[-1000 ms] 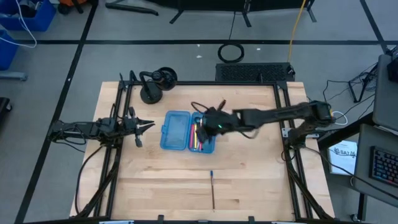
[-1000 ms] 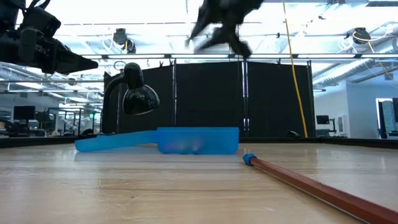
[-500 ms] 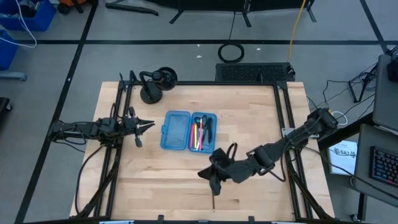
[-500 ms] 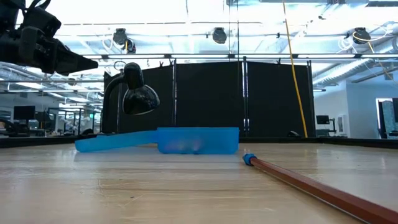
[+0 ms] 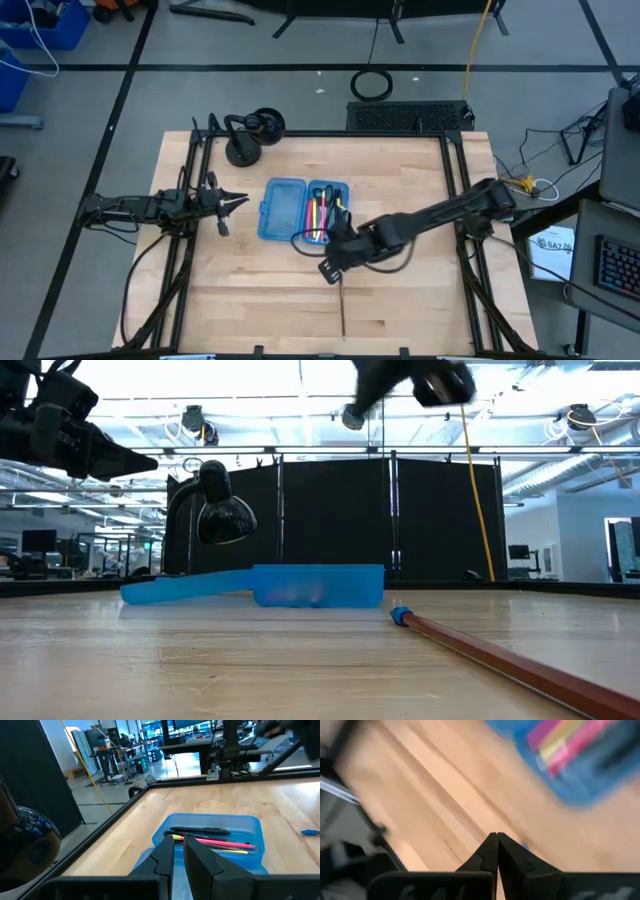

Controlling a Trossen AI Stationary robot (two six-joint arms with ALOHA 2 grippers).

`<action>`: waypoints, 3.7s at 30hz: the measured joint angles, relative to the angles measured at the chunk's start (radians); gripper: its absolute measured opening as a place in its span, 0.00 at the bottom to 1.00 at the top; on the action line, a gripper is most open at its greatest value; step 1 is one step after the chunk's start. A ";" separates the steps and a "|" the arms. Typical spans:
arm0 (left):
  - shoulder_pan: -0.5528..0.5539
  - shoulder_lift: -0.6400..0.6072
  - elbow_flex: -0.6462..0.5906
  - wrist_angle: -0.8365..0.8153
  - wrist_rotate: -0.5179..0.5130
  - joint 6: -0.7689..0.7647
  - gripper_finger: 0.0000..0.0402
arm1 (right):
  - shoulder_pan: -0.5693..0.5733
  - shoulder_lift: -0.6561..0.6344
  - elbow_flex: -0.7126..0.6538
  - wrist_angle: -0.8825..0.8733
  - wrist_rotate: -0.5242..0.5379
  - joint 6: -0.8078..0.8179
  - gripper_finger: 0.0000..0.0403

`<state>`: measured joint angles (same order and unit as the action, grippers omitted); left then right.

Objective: Pick & place school supplies into a supply box
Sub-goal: Put the brown pencil into the blue supply box

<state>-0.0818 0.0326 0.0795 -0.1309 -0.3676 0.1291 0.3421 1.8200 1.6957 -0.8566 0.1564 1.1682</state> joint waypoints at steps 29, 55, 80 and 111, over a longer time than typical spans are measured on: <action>0.000 0.000 0.000 -0.007 0.002 0.019 0.12 | -0.015 0.192 -0.019 -0.074 -0.162 0.313 0.30; 0.000 0.000 0.000 -0.006 0.033 -0.002 0.12 | 0.007 0.303 -0.182 0.182 -0.202 0.344 0.52; 0.000 0.000 0.000 -0.003 0.053 -0.003 0.12 | 0.035 0.308 -0.286 0.076 -0.153 0.127 0.15; 0.000 0.000 0.000 0.001 0.052 -0.007 0.12 | -0.181 -0.010 -0.289 0.542 -0.047 0.148 0.05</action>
<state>-0.0818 0.0326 0.0795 -0.1301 -0.3153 0.1217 0.1607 1.8102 1.4069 -0.3145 0.1093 1.3164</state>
